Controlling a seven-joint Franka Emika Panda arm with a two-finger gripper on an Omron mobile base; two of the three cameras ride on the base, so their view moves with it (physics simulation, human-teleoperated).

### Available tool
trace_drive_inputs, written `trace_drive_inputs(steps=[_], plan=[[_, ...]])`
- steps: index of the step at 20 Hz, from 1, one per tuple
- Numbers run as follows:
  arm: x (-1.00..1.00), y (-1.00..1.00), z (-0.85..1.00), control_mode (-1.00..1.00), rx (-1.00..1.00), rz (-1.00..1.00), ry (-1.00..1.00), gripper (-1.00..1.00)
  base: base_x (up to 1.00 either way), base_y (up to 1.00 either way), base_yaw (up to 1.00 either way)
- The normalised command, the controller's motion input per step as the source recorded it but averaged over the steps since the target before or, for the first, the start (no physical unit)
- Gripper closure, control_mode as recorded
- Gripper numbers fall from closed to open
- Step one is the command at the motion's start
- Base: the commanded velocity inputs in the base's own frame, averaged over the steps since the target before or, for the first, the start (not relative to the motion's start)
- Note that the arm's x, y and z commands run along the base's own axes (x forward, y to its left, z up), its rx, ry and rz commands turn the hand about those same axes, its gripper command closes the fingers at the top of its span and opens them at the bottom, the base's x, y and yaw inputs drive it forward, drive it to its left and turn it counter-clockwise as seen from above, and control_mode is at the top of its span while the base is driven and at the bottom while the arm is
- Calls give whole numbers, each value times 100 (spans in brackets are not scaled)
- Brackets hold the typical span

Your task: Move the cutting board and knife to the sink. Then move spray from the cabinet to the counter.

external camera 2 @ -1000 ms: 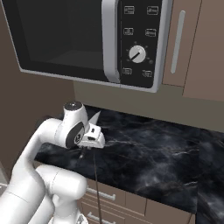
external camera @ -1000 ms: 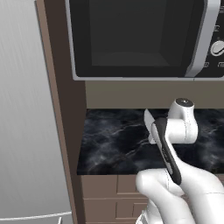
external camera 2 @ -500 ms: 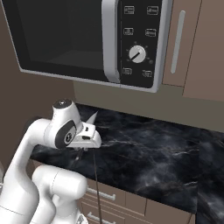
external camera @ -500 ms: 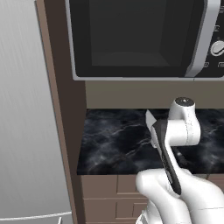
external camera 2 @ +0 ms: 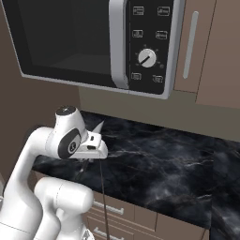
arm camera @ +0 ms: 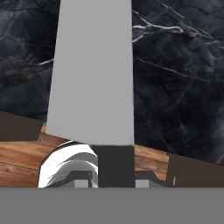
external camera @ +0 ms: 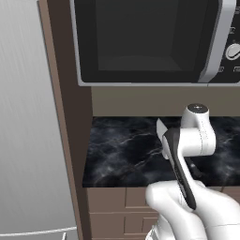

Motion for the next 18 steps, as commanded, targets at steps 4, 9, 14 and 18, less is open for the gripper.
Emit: trace_drive_inputs(steps=[4, 9, 14, 18], plan=[[0, 0, 0, 100, 0, 0, 0, 100, -5, 0, 0], [0, 0, 0, 100, 0, 0, 0, 100, -46, 0, 0], [0, 0, 0, 100, 0, 0, 0, 100, -68, -3, -1], [0, 0, 0, 100, 0, 0, 0, 100, -75, -3, 0]])
